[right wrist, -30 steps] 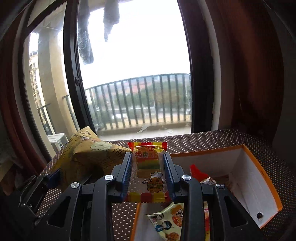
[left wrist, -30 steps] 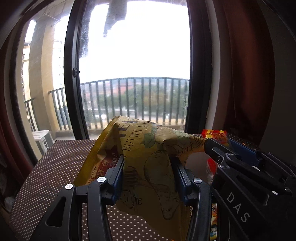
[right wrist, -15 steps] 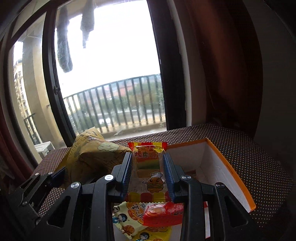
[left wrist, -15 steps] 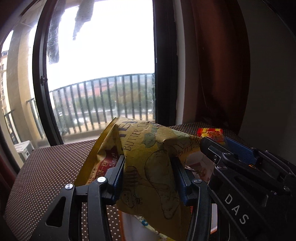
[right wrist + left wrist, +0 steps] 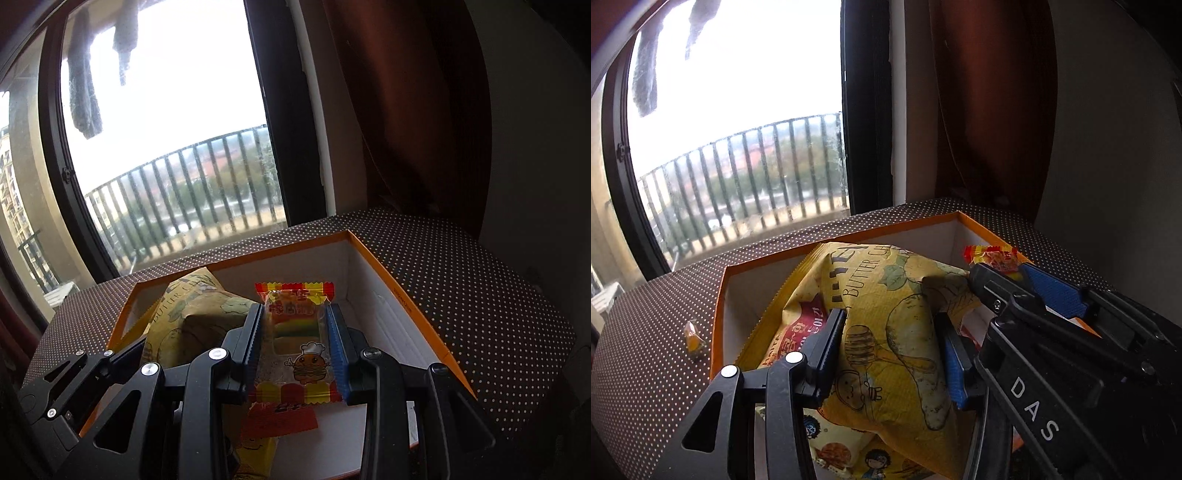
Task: Organize snacks
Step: 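Carry both snacks over the orange box and open both tools to drop them, then withdraw both tools from the box toward the yellow jelly pack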
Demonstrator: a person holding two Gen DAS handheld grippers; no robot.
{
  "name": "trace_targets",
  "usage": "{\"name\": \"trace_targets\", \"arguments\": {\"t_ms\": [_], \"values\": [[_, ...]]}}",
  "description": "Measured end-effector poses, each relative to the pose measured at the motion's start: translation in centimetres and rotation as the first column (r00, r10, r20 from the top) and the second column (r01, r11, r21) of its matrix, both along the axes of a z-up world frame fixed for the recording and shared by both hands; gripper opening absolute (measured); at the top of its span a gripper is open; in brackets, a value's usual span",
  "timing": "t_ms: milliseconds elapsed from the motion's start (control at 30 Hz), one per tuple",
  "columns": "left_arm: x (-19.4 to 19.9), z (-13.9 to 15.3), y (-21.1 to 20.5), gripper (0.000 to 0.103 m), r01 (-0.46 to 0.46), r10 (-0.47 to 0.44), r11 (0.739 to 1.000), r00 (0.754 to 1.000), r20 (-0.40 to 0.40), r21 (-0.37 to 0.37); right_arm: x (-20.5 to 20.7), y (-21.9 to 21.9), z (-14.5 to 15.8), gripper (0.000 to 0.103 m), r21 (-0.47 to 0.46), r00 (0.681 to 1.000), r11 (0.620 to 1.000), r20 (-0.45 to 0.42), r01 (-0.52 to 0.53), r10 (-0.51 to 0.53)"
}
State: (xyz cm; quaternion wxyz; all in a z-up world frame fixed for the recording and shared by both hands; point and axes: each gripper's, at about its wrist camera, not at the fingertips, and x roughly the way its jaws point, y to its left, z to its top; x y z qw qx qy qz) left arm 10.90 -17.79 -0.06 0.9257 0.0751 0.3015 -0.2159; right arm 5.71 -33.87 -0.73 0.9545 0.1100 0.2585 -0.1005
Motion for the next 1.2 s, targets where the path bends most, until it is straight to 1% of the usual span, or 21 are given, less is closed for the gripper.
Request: {"name": "trace_targets", "arguments": {"t_ms": [133, 200, 233, 267, 300, 333, 367, 400, 433, 467, 500, 600, 667, 700, 800, 933, 1000, 1067, 1100, 1167, 1200], "values": [[1.2, -0.6, -0.4, 0.05, 0.0, 0.0, 1.0, 0.999, -0.043, 0.005, 1.0, -0.7, -0.8, 0.037, 0.013, 1.0, 1.0, -0.026, 0.015, -0.015], [1.8, -0.2, -0.6, 0.05, -0.002, 0.003, 1.0, 0.999, -0.04, 0.022, 1.9, -0.7, -1.0, 0.037, 0.044, 0.999, 0.999, -0.035, 0.007, -0.006], [2.0, -0.2, -0.6, 0.051, -0.003, 0.004, 1.0, 0.999, -0.048, 0.027, 2.1, -0.7, -0.9, 0.037, 0.045, 0.999, 0.999, -0.035, 0.011, -0.009], [2.1, -0.3, -0.5, 0.052, -0.025, 0.028, 0.999, 0.998, -0.06, 0.048, 2.2, -0.7, -0.9, 0.037, 0.045, 0.999, 0.999, -0.037, 0.012, -0.011], [2.2, -0.5, -0.5, 0.055, -0.029, 0.032, 0.998, 0.997, -0.068, 0.051, 2.2, -0.9, -1.0, 0.037, 0.048, 0.999, 0.999, -0.037, 0.012, -0.011], [2.2, -0.4, -0.5, 0.058, -0.031, 0.035, 0.998, 0.997, -0.073, 0.054, 2.2, -0.8, -0.9, 0.037, 0.048, 0.999, 0.999, -0.036, 0.013, -0.011], [2.2, -0.2, -0.4, 0.065, -0.02, 0.024, 0.998, 0.996, -0.082, 0.052, 2.2, -0.7, -0.8, 0.037, 0.043, 0.999, 0.999, -0.033, 0.012, -0.011], [2.2, -0.1, -0.3, 0.075, -0.002, 0.006, 0.999, 0.996, -0.094, 0.049, 2.1, -0.7, -0.7, 0.037, 0.041, 1.0, 0.999, -0.029, 0.009, -0.008], [2.2, 0.0, -0.2, 0.08, 0.009, -0.004, 0.999, 0.995, -0.098, 0.05, 1.9, -0.7, -0.7, 0.037, 0.041, 1.0, 0.999, -0.026, 0.005, -0.004], [2.2, 0.0, 0.0, 0.088, 0.008, -0.003, 0.999, 0.996, -0.09, 0.054, 1.6, -0.8, -0.6, 0.036, 0.04, 1.0, 0.999, -0.024, 0.001, 0.0], [2.0, 0.1, 0.2, 0.09, 0.0, 0.005, 0.998, 0.997, -0.071, 0.064, 1.1, -0.9, -0.4, 0.036, 0.035, 1.0, 0.999, -0.023, -0.004, 0.005], [0.8, 0.4, 0.8, 0.093, -0.024, 0.025, 0.995, 1.0, -0.007, 0.092, 0.7, -0.2, -0.2, 0.036, 0.022, 0.999, 0.999, -0.021, -0.026, 0.026], [0.3, 0.5, 1.1, 0.096, -0.052, 0.047, 0.992, 0.998, 0.05, 0.111, 0.6, 0.4, -0.1, 0.036, 0.018, 0.999, 0.999, -0.018, -0.042, 0.043], [0.2, 0.6, 1.4, 0.097, -0.06, 0.052, 0.991, 0.997, 0.065, 0.119, 0.6, 0.7, 0.0, 0.036, 0.016, 0.999, 0.999, -0.015, -0.048, 0.048], [0.6, 0.7, 2.2, 0.099, -0.062, 0.057, 0.992, 0.997, 0.05, 0.114, 0.8, 1.3, 0.3, 0.036, 0.002, 0.998, 0.998, -0.007, -0.059, 0.059], [1.1, 0.7, 3.1, 0.099, -0.051, 0.049, 0.992, 0.999, 0.019, 0.112, 0.9, 2.2, 0.7, 0.036, -0.061, 0.999, 0.998, -0.009, -0.035, 0.034], [1.1, 0.7, 3.3, 0.099, -0.046, 0.044, 0.993, 0.999, 0.016, 0.11, 1.1, 2.1, 0.5, 0.036, -0.062, 1.0, 0.998, -0.023, -0.019, 0.017], [0.9, 0.5, 3.3, 0.099, -0.04, 0.038, 0.993, 0.999, 0.017, 0.112, 1.3, 1.8, 0.0, 0.037, -0.033, 0.999, 0.999, -0.041, -0.016, 0.015], [0.8, 0.5, 3.3, 0.099, -0.037, 0.035, 0.993, 0.999, 0.017, 0.114, 1.3, 1.6, -0.2, 0.038, -0.021, 0.999, 1.0, -0.051, -0.017, 0.016], [0.5, 0.4, 3.3, 0.099, -0.029, 0.027, 0.993, 1.0, 0.015, 0.115, 1.2, 1.4, -0.5, 0.044, -0.014, 0.998, 1.0, -0.057, -0.004, 0.003], [0.2, 0.4, 3.3, 0.099, -0.024, 0.023, 0.993, 1.0, 0.015, 0.114, 1.1, 1.4, -0.5, 0.056, -0.016, 0.998, 1.0, -0.059, 0.006, -0.007]]}}
